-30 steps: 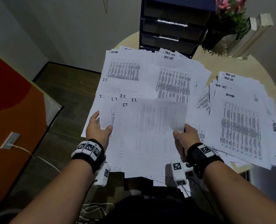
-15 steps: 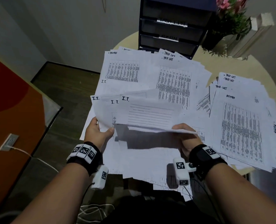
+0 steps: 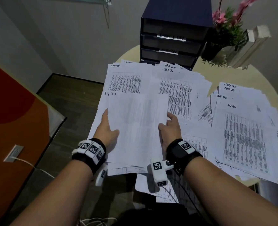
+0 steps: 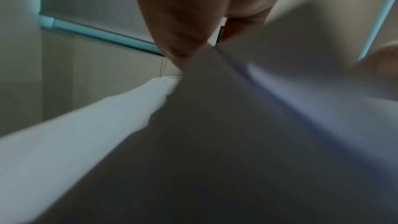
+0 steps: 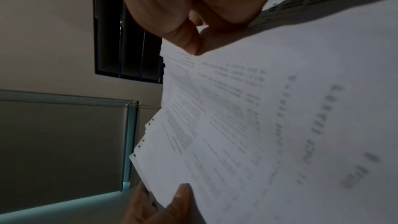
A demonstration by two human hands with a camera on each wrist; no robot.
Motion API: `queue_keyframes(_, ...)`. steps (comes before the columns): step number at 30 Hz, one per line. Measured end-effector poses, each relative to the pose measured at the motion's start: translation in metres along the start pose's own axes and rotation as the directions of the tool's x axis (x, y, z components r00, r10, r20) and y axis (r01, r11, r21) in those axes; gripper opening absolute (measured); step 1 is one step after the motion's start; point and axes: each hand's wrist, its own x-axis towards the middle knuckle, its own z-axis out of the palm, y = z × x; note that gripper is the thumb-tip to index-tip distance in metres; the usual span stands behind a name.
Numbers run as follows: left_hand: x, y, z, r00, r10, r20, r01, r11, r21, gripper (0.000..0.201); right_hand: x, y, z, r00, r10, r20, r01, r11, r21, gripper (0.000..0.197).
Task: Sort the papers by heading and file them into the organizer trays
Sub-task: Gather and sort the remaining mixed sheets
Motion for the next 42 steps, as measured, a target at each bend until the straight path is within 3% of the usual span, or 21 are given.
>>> queue_keyframes(3,0.021,0.008,-0.023,0.993,0.043,-0.113,-0.024,0.985,0.168,0.078,0.002,-0.007,0.009,0.991,-0.040,0.131,0.050,0.996,-0.073,0.058)
queue_keyframes(8,0.055,0.006,-0.049,0.991,0.037,-0.125,0.018,0.909,0.415,0.078,0.003,-0.009,0.003,0.955,-0.056,0.291,0.170,0.908,-0.384,0.051)
queue_keyframes(10,0.065,-0.001,-0.047,0.992,0.031,-0.122,0.025,0.900,0.435,0.085,0.006,-0.003,-0.008,0.937,-0.056,0.344,0.278,0.714,-0.642,0.044)
queue_keyframes(12,0.072,-0.005,-0.036,0.985,0.040,-0.168,0.051,0.864,0.501,0.097,0.006,0.004,-0.025,0.915,-0.041,0.402,0.383,0.412,-0.827,0.037)
queue_keyframes(14,0.071,-0.004,-0.021,0.973,0.090,-0.213,0.081,0.728,0.681,0.100,-0.001,0.006,-0.043,0.916,0.000,0.401,0.396,0.150,-0.906,0.028)
queue_keyframes(16,0.067,-0.002,-0.001,0.982,0.129,-0.137,0.024,0.635,0.772,0.088,-0.007,0.012,-0.059,0.927,0.061,0.369,0.367,0.037,-0.929,0.031)
queue_keyframes(20,0.067,-0.003,0.036,0.996,0.002,0.087,-0.072,0.578,0.813,0.077,-0.006,0.025,-0.078,0.895,0.146,0.422,0.406,0.130,-0.905,0.051)
queue_keyframes(24,0.071,0.014,0.055,0.994,-0.088,0.059,-0.012,0.457,0.890,0.077,0.007,0.020,-0.096,0.852,0.159,0.498,0.445,0.281,-0.850,0.044)
queue_keyframes(27,0.068,0.045,0.081,0.999,-0.037,0.025,-0.001,0.552,0.834,0.067,0.025,0.001,-0.133,0.904,0.047,0.426,0.372,0.408,-0.834,0.037)
queue_keyframes(31,0.059,0.099,0.146,0.966,0.167,0.197,-0.257,0.701,0.665,0.069,0.064,-0.023,-0.223,0.984,-0.028,0.175,0.165,0.504,-0.848,0.036)
queue_keyframes(33,0.047,0.128,0.188,0.938,0.198,0.284,-0.324,0.793,0.516,0.065,0.088,-0.026,-0.275,0.999,-0.022,0.043,0.048,0.523,-0.851,0.035)
queue_keyframes(37,0.034,0.163,0.273,0.924,0.078,0.375,-0.203,0.930,0.307,0.062,0.120,-0.028,-0.364,0.990,-0.043,-0.136,-0.097,0.490,-0.866,0.033)
queue_keyframes(39,0.034,0.171,0.310,0.921,0.027,0.389,-0.167,0.929,0.330,0.065,0.130,-0.025,-0.397,0.974,-0.052,-0.220,-0.161,0.526,-0.835,0.030)
queue_keyframes(42,0.036,0.174,0.355,0.910,-0.065,0.410,-0.162,0.854,0.495,0.067,0.143,-0.018,-0.433,0.956,-0.033,-0.292,-0.227,0.549,-0.805,0.022)
